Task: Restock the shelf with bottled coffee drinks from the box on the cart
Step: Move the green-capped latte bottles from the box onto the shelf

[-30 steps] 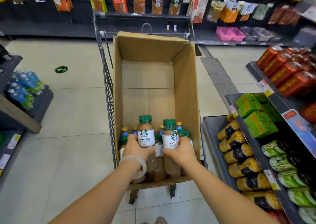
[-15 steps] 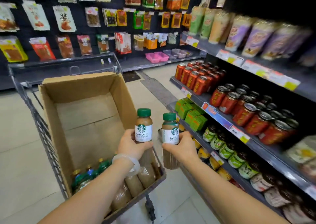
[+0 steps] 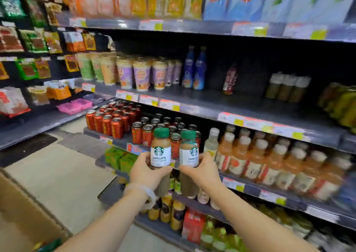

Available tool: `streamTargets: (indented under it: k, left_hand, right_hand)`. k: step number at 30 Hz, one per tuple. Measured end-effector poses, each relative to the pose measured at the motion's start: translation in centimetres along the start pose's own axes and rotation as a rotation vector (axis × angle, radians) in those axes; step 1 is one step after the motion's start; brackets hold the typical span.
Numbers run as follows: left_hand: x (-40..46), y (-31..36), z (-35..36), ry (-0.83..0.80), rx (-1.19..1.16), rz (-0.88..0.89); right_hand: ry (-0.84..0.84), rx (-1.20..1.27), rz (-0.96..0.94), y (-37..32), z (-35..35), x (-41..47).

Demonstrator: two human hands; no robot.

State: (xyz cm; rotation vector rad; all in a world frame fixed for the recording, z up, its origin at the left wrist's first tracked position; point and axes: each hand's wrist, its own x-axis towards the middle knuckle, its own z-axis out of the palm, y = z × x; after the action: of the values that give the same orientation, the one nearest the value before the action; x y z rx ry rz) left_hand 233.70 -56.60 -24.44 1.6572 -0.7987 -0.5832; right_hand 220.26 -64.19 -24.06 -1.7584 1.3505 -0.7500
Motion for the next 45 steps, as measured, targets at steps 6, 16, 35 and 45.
streamTargets:
  k: [6,16,35,45]
  left_hand:
    - [-0.4,6.8,11.8,-0.152,-0.019,0.113]
    - [-0.6,16.9,24.5,-0.277,-0.084,0.276]
    - [12.2,23.7,37.1,-0.363,-0.123,0.346]
    - [19.8,24.1,44.3,-0.448,-0.108,0.346]
  right_hand:
    - [0.201,0.045,-0.034,2.5,-12.7,2.0]
    - [0.426,0.033,-0.045,4.5,-28.5,4.7]
    - [0.635,0.094,-0.010,5.2,-36.8,21.2]
    - [0.742,0.056,0.087,9.2,-39.3,31.2]
